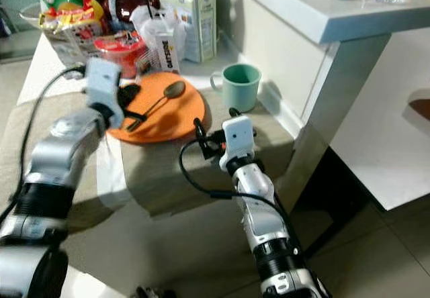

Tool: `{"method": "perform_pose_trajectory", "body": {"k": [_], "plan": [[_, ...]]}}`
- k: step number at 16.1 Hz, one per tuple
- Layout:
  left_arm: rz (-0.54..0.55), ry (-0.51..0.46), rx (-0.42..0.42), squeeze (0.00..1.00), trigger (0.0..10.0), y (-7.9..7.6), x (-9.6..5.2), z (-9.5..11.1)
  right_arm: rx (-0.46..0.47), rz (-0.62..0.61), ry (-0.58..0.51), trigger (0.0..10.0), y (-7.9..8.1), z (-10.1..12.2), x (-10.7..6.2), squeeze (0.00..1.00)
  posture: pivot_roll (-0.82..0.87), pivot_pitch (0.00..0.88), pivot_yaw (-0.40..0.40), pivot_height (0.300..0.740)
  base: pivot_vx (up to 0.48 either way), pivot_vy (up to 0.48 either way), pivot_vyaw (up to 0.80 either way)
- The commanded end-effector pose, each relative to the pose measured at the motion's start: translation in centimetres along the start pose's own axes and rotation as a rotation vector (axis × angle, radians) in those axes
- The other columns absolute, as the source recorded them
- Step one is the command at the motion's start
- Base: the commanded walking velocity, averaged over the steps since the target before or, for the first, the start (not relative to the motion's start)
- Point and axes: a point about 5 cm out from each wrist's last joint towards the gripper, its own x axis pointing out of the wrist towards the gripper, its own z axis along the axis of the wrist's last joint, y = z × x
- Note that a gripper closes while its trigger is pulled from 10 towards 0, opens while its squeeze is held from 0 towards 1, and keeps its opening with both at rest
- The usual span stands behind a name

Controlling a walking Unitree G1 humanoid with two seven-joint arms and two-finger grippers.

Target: Setting the table

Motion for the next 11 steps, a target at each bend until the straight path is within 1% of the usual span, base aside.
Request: {"method": "perform_pose_trajectory", "body": {"k": [1, 2, 3, 4, 5, 6, 7, 8, 9, 11], "plan": [[0.037, -0.054, 0.018, 0.00, 0.0, 0.6, -0.5, 0.8, 0.019, -0.029, 0.034, 10.0, -0.4, -0.4, 0.0, 0.00, -0.04, 0.005, 0.054, 0.740, 0.000, 0.000, 0.00], [0.086, -0.090, 0.002, 0.00, 0.0, 1.2, -1.3, 0.6, 0.020, -0.028, 0.007, 10.0, -0.5, 0.3, 0.2, 0.00, -0.04, 0.003, 0.053, 0.740, 0.000, 0.000, 0.00], [0.109, -0.109, 0.006, 0.00, 0.0, 1.5, -1.8, 0.5, 0.018, -0.029, -0.008, 10.0, -0.5, 0.6, 0.2, 0.00, -0.04, 0.001, 0.053, 0.740, 0.000, 0.000, 0.00], [0.155, -0.127, 0.003, 0.00, 0.0, 1.9, -2.7, 0.2, 0.013, -0.030, -0.021, 10.0, -0.6, 0.9, 0.3, 0.00, -0.03, 0.000, 0.052, 0.740, 0.000, 0.000, 0.00], [0.203, -0.149, 0.011, 0.00, 0.0, 2.4, -3.8, -0.3, 0.014, -0.038, -0.027, 10.0, -0.7, 0.9, 0.3, 0.00, -0.03, 0.000, 0.053, 0.740, 0.000, 0.000, 0.00], [0.219, -0.153, 0.009, 0.00, 0.0, 2.5, -4.3, -0.5, 0.015, -0.041, -0.029, 10.0, -0.8, 0.9, 0.2, 0.00, -0.03, 0.000, 0.053, 0.740, 0.000, 0.000, 0.00], [0.246, -0.154, 0.000, 0.00, 0.0, 2.7, -5.1, -1.0, 0.018, -0.044, -0.036, 10.0, -0.7, 0.9, 0.2, 0.00, -0.02, 0.000, 0.056, 0.740, 0.000, 0.000, 0.00], [0.270, -0.159, 0.011, 0.00, 0.0, 2.7, -5.9, -1.5, 0.027, -0.042, -0.049, 10.0, -0.7, 1.0, 0.2, 0.00, -0.02, 0.000, 0.056, 0.740, 0.000, 0.000, 0.00], [0.307, -0.175, 0.021, 0.00, 0.0, 2.8, -7.0, -2.0, 0.039, -0.035, -0.064, 10.0, -0.5, 1.2, 0.1, 0.00, -0.01, 0.000, 0.060, 0.740, 0.000, 0.000, 0.00], [0.355, -0.232, 0.039, 0.00, 0.0, 2.8, -8.5, -2.2, 0.040, -0.034, -0.072, 10.0, -0.4, 1.2, 0.0, 0.00, 0.00, 0.000, 0.059, 0.740, 0.000, 0.000, 0.00]]}}
